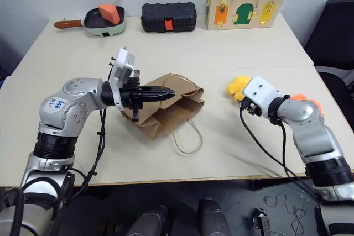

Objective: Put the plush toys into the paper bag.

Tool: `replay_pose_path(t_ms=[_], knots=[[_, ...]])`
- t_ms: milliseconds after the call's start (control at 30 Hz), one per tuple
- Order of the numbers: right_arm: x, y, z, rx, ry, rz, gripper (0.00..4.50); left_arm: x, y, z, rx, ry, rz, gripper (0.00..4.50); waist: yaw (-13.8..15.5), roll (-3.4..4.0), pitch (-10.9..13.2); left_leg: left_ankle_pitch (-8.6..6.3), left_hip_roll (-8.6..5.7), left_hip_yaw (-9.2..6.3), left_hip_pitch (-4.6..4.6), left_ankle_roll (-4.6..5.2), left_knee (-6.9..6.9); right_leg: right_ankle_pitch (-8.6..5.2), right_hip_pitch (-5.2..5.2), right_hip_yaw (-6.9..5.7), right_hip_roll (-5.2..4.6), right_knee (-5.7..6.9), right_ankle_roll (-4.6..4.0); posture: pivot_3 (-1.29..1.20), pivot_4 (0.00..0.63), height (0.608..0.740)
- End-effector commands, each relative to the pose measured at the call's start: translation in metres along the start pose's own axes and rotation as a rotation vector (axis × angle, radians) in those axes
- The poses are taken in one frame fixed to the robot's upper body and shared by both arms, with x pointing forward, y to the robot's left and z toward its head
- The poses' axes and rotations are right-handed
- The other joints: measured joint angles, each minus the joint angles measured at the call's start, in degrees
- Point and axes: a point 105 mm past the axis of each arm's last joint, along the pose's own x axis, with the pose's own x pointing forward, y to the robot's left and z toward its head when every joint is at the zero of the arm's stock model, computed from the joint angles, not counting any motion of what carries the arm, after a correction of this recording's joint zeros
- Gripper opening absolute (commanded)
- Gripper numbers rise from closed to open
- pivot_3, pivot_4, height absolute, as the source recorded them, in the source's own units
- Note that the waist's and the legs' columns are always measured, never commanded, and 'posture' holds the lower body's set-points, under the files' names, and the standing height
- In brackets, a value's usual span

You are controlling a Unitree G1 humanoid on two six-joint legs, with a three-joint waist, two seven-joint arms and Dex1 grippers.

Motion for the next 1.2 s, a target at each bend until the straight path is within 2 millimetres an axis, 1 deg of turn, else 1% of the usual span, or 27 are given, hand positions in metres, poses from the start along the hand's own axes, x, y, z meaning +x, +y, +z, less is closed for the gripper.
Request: replay_pose_path(t_ms=[33,67,100,167,233,300,367,467,533,633,667,733,767,800,867,900,933,967,1000,1067,1133,1200], knots=[[0.012,-0.006,-0.002,-0.211,-0.005,-0.024,3.94,-0.001,-0.003,0.011,0.044,-0.020,-0.005,0.00,-0.2,0.01,0.0,0.00,0.01,0.00,0.00,0.00,0.01,0.00,-0.02,0.00,0.00,0.00,0.00,0.00,0.150,0.740],[0.018,-0.009,-0.003,-0.244,-0.002,-0.037,4.28,-0.001,-0.002,0.011,0.045,-0.020,-0.003,0.00,-0.4,0.01,0.0,0.00,0.02,0.00,0.00,-0.01,0.04,0.00,-0.02,-0.01,0.01,0.00,0.00,0.00,0.150,0.740],[0.022,-0.011,-0.005,-0.292,0.013,-0.048,4.44,-0.001,-0.002,0.011,0.045,-0.020,-0.001,0.00,-0.8,0.01,0.0,0.00,0.02,0.00,0.00,-0.01,0.05,0.00,-0.02,-0.01,0.01,-0.01,0.00,0.00,0.150,0.740],[0.030,-0.014,-0.012,-0.364,0.045,-0.054,4.44,-0.002,-0.002,0.012,0.045,-0.019,0.001,0.00,-1.0,0.01,0.0,0.00,0.00,-0.01,0.01,-0.01,0.02,0.00,0.02,-0.01,0.01,-0.01,0.00,0.00,0.150,0.740],[0.036,-0.017,-0.018,-0.378,0.065,-0.066,4.44,-0.002,-0.002,0.012,0.044,-0.022,0.004,0.00,-1.1,0.01,0.0,0.01,0.02,-0.02,0.03,-0.01,0.05,0.00,0.02,-0.02,0.02,0.00,0.00,0.00,0.150,0.740],[0.041,-0.018,-0.020,-0.353,0.059,-0.080,4.04,-0.002,-0.002,0.013,0.043,-0.026,0.009,0.00,-1.1,0.01,0.0,0.01,0.03,-0.01,0.04,-0.01,0.08,0.00,0.03,-0.01,0.03,0.00,-0.01,0.00,0.150,0.740],[0.043,-0.017,-0.020,-0.358,0.053,-0.080,3.54,-0.003,-0.002,0.013,0.041,-0.028,0.013,0.00,-1.0,0.01,0.0,0.01,0.02,-0.02,0.03,-0.01,0.17,0.00,0.05,-0.02,0.02,0.00,0.00,0.00,0.150,0.740],[0.043,-0.022,-0.018,-0.359,0.033,-0.101,2.39,-0.005,0.000,0.014,0.040,-0.030,0.020,0.00,-1.0,0.01,0.0,0.01,0.01,-0.04,0.03,-0.01,0.24,0.00,0.08,-0.02,0.02,-0.01,0.00,0.00,0.150,0.740],[0.040,-0.026,-0.016,-0.338,0.011,-0.118,1.80,-0.006,0.001,0.014,0.037,-0.032,0.028,0.00,-1.0,0.01,0.0,0.01,0.01,-0.05,0.03,-0.01,0.24,0.00,0.07,-0.03,0.02,-0.01,-0.01,0.00,0.150,0.740],[0.032,-0.032,-0.010,-0.296,-0.041,-0.134,0.83,-0.007,0.003,0.015,0.035,-0.036,0.040,0.00,-1.1,0.01,0.0,0.01,0.02,-0.04,0.03,-0.01,0.22,0.00,0.05,-0.03,0.03,0.00,-0.01,0.00,0.150,0.740],[0.027,-0.034,-0.004,-0.271,-0.081,-0.137,0.54,-0.008,0.004,0.015,0.035,-0.037,0.044,0.00,-1.0,0.01,0.0,0.01,0.02,-0.04,0.02,-0.01,0.22,0.00,0.05,-0.03,0.03,0.00,-0.01,0.00,0.150,0.740],[0.011,-0.030,0.020,-0.256,-0.215,-0.101,0.09,-0.008,0.006,0.016,0.036,-0.037,0.050,0.00,-1.0,0.01,0.0,0.01,0.03,-0.09,-0.01,-0.01,0.21,0.00,0.05,-0.06,0.03,-0.01,0.00,0.00,0.150,0.740],[0.003,-0.026,0.031,-0.255,-0.273,-0.079,0.04,-0.008,0.006,0.016,0.036,-0.037,0.050,0.00,-0.9,0.03,0.0,0.01,0.03,-0.10,-0.01,-0.01,0.22,0.00,0.05,-0.07,0.03,0.00,0.00,0.00,0.150,0.740],[-0.009,-0.018,0.048,-0.241,-0.354,-0.047,0.04,-0.009,0.006,0.016,0.037,-0.037,0.051,0.00,-1.0,0.03,0.0,0.00,0.04,-0.14,-0.06,-0.01,0.20,0.00,0.05,-0.10,0.03,0.00,0.00,0.00,0.150,0.740],[-0.029,-0.004,0.071,-0.173,-0.455,0.002,0.04,-0.009,0.006,0.017,0.038,-0.038,0.052,0.00,-0.9,0.04,0.0,0.00,0.04,-0.15,-0.08,-0.01,0.17,0.00,0.04,-0.10,0.06,0.01,0.00,0.00,0.150,0.740],[-0.039,0.006,0.083,-0.141,-0.508,0.038,0.04,-0.009,0.007,0.018,0.039,-0.039,0.052,0.00,-0.8,0.04,0.0,0.00,0.07,-0.19,-0.08,-0.02,0.19,0.00,0.05,-0.11,0.08,0.00,0.00,0.00,0.150,0.740],[-0.046,0.014,0.091,-0.117,-0.538,0.070,0.04,-0.009,0.007,0.018,0.040,-0.040,0.052,0.00,-0.9,0.04,0.0,0.00,0.08,-0.21,-0.08,-0.03,0.19,0.00,0.05,-0.11,0.10,0.01,0.00,0.00,0.150,0.740],[-0.051,0.029,0.105,-0.121,-0.585,0.107,0.04,-0.009,0.007,0.020,0.040,-0.045,0.050,0.00,-0.9,0.04,0.0,-0.01,0.08,-0.21,-0.07,-0.03,0.22,0.00,0.05,-0.09,0.12,0.01,0.00,0.00,0.150,0.740],[-0.055,0.038,0.115,-0.124,-0.613,0.130,0.04,-0.008,0.008,0.021,0.040,-0.048,0.048,0.00,-0.9,0.04,0.0,-0.01,0.07,-0.21,-0.07,-0.03,0.23,0.00,0.05,-0.06,0.12,0.00,0.00,0.00,0.150,0.740],[-0.052,0.051,0.127,-0.190,-0.620,0.136,0.04,-0.007,0.006,0.022,0.037,-0.053,0.032,0.00,-0.9,0.04,0.0,-0.02,0.06,-0.23,-0.05,-0.04,0.21,0.00,0.07,-0.06,0.13,0.00,0.00,0.00,0.150,0.740],[-0.047,0.057,0.132,-0.241,-0.613,0.131,0.04,-0.005,0.004,0.023,0.036,-0.054,0.017,0.00,-0.8,0.04,0.0,-0.02,0.03,-0.22,-0.02,-0.04,0.21,0.00,0.07,-0.03,0.12,0.08,0.00,0.00,0.150,0.740],[-0.031,0.058,0.137,-0.275,-0.595,0.098,0.04,-0.003,0.000,0.023,0.031,-0.058,-0.011,0.00,-0.7,0.04,0.0,-0.02,0.01,-0.22,-0.02,-0.04,0.24,0.00,0.07,-0.03,0.11,0.08,0.00,0.00,0.150,0.740]])
